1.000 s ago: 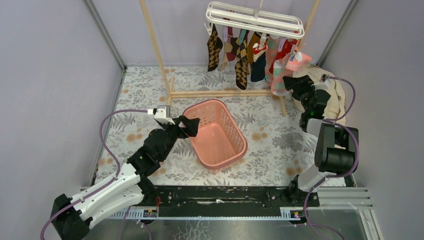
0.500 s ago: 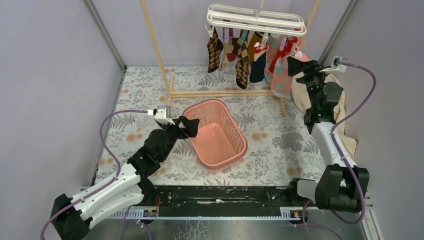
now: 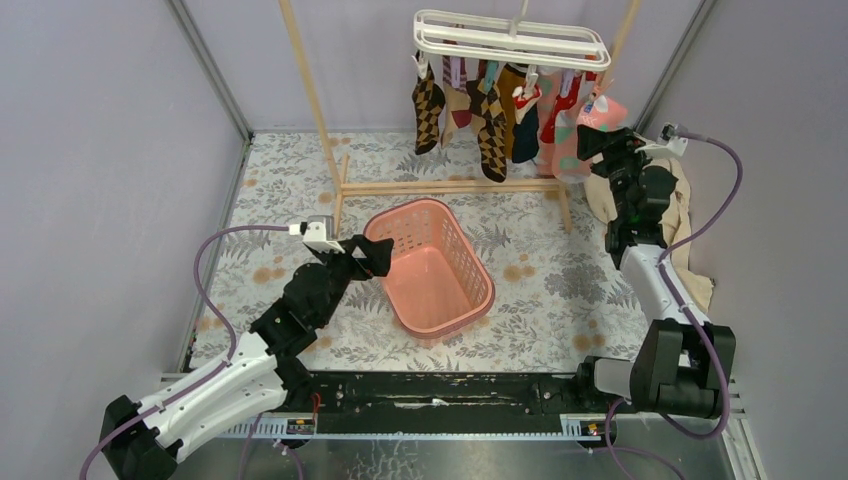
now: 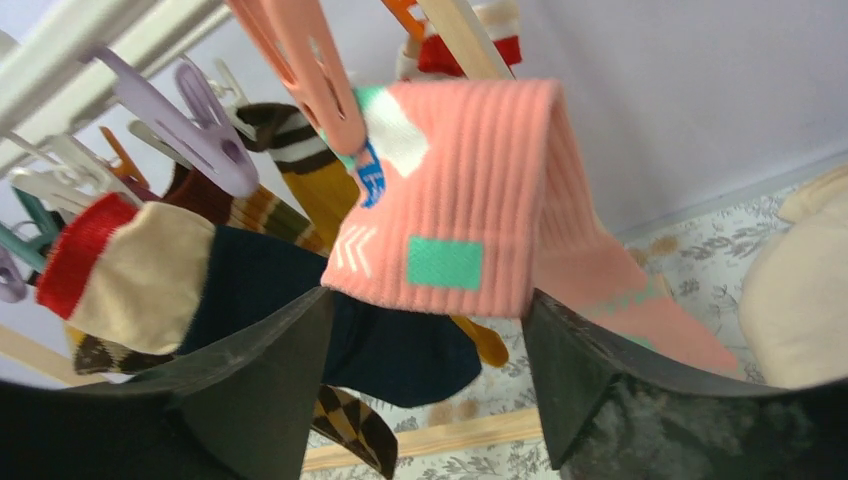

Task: Remove the socks clipped to the hanger
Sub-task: Remove the sock from the hanger.

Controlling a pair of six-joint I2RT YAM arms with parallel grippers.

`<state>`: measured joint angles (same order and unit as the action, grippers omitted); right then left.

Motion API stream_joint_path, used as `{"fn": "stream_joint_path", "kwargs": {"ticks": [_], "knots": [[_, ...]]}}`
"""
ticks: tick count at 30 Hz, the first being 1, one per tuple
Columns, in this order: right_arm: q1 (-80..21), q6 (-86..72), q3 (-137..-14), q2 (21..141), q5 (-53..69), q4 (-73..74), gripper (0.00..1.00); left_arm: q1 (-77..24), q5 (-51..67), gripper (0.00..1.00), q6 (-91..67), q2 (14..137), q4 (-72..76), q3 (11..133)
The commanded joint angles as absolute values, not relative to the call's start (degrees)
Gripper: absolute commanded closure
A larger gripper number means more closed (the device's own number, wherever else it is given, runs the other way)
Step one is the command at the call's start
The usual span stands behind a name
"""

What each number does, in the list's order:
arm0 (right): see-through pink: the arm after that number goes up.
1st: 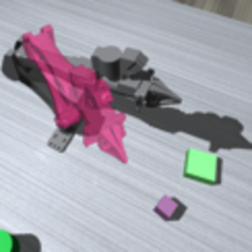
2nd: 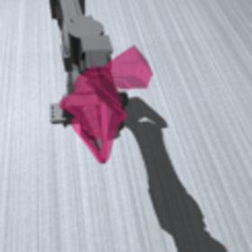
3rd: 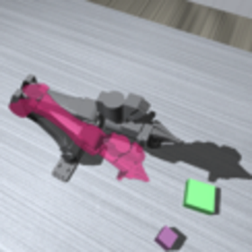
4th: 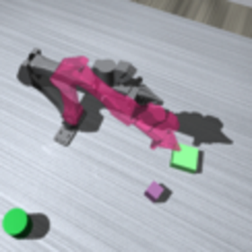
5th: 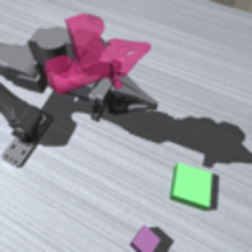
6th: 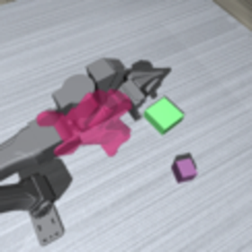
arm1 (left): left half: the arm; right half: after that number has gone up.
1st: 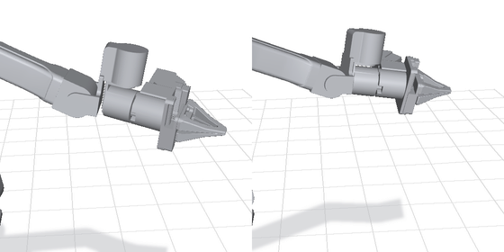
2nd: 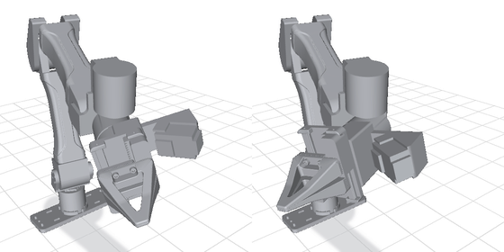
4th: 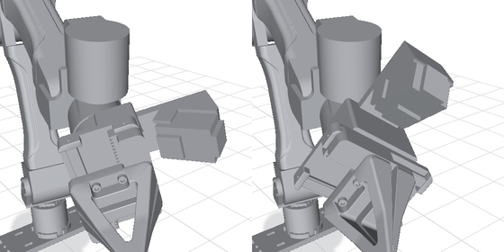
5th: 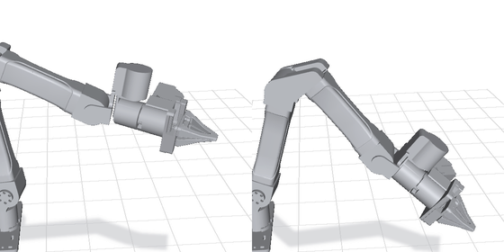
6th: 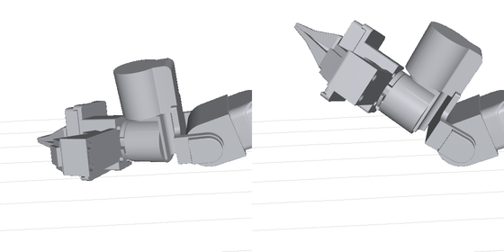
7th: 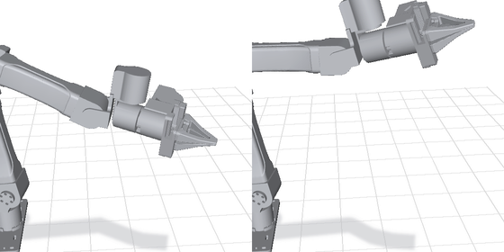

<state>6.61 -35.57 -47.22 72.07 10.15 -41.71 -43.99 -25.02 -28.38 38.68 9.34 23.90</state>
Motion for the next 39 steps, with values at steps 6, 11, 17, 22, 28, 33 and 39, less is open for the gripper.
{"fn": "stream_joint_path", "kwargs": {"ticks": [6, 11, 17, 22, 28, 33, 39], "knots": [[6.9, -35.7, -42.6, 72.4, 8.0, -46.9, 0.26, -44.3, -26.8, 0.01, -28.1, 38.6, 10.1, 23.1], [7.0, -34.7, -36.2, 71.2, 1.6, -45.6, 0.08, -44.2, -26.3, 0.01, -28.3, 38.9, 10.4, 23.2], [7.5, -36.2, -32.2, 78.2, 0.4, -53.9, 0.06, -44.2, -25.7, 0.01, -28.6, 39.2, 10.7, 23.0], [7.7, -36.7, -34.5, 89.6, 3.6, -65.6, 0.07, -44.2, -25.2, 0.01, -28.7, 39.1, 10.9, 22.9], [7.7, -34.3, -41.3, 98.9, 6.5, -68.9, 0.09, -44.3, -25.0, 0.01, -28.9, 39.0, 11.6, 22.1], [7.7, -32.1, -44.0, 101.5, 6.7, -69.2, 0.08, -44.2, -24.7, 0.01, -28.7, 40.2, 12.7, 22.0], [7.7, -34.6, -43.4, 103.3, 13.2, -75.6, 0.34, -44.3, -24.1, 0.01, -28.6, 40.8, 13.4, 21.8]]}}
